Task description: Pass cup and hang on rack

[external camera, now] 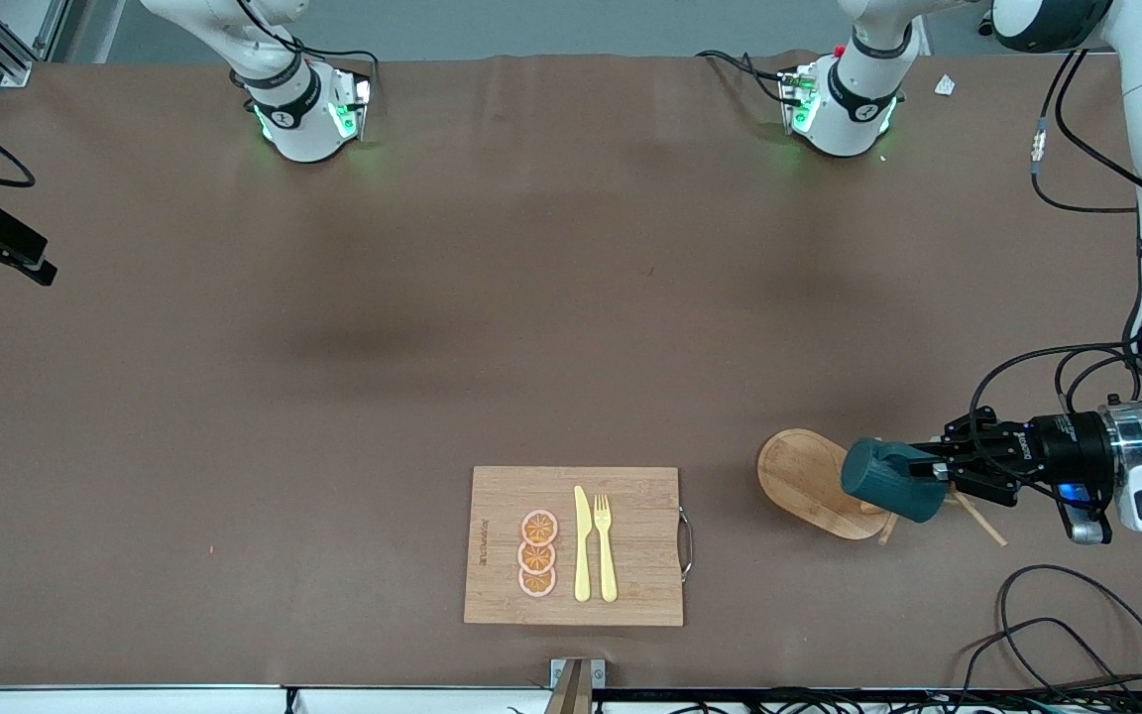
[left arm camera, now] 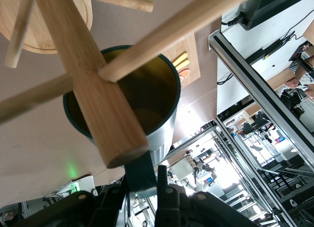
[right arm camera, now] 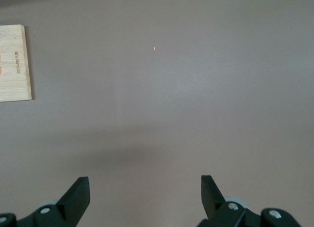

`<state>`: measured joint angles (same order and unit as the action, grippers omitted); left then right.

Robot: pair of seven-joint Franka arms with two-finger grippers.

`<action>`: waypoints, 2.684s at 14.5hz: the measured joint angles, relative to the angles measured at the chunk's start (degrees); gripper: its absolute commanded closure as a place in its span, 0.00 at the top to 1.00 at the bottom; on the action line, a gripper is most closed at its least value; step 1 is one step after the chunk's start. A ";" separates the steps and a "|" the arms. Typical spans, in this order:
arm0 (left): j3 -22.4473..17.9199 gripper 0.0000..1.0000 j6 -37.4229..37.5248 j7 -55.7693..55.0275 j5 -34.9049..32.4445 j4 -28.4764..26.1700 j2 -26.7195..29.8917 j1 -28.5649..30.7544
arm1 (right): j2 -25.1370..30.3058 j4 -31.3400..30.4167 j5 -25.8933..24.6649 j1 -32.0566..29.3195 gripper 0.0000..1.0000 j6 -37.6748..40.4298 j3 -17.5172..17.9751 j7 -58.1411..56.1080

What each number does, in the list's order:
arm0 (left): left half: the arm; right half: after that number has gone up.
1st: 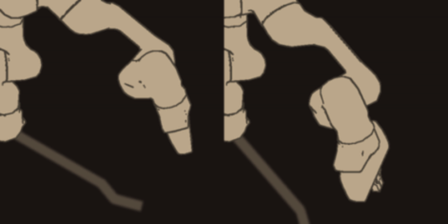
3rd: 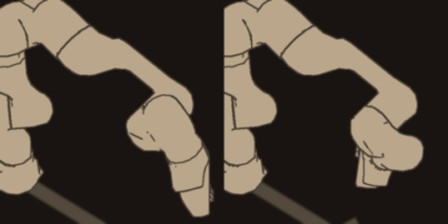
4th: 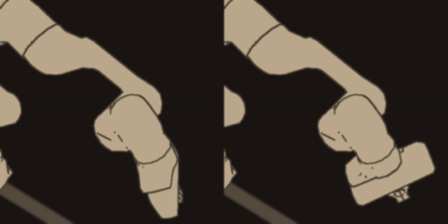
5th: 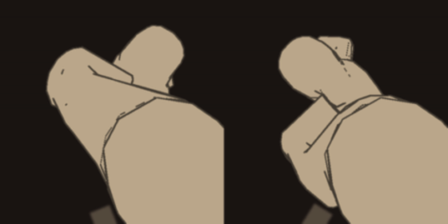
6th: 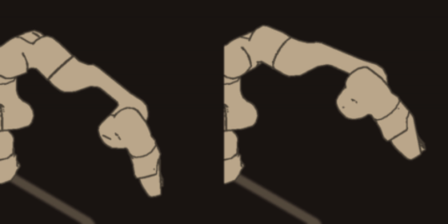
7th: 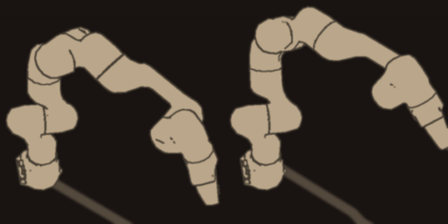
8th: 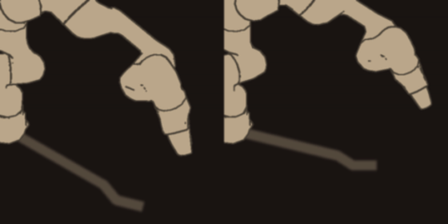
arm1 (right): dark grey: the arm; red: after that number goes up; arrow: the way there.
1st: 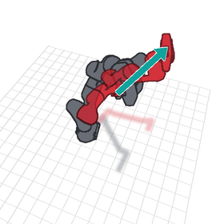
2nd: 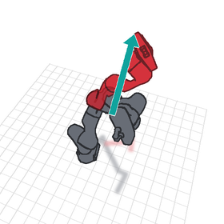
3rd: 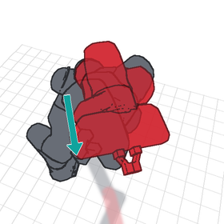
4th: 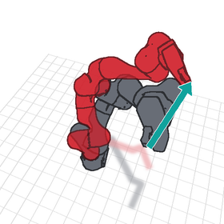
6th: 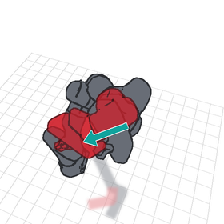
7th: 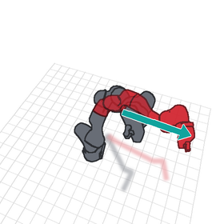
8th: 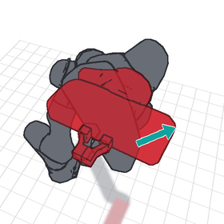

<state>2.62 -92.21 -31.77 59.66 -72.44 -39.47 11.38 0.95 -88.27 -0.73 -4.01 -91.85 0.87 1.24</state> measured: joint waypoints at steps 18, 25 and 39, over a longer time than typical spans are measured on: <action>1.69 1.00 1.09 0.84 -15.29 3.16 5.98 -4.22 | 0.00 -0.02 0.00 0.00 1.00 0.00 0.00 0.00; 7.13 1.00 7.41 5.71 -51.99 2.98 20.67 -12.03 | 0.00 -0.03 0.00 0.00 1.00 0.00 -0.01 0.00; 10.51 1.00 10.48 18.76 -64.74 -2.50 29.44 -10.07 | 0.00 -0.04 0.00 0.00 1.00 0.00 -0.01 0.00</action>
<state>13.13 -81.73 -13.01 -5.08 -74.95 -10.03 1.31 0.96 -88.31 -0.73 -4.01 -91.85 0.86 1.24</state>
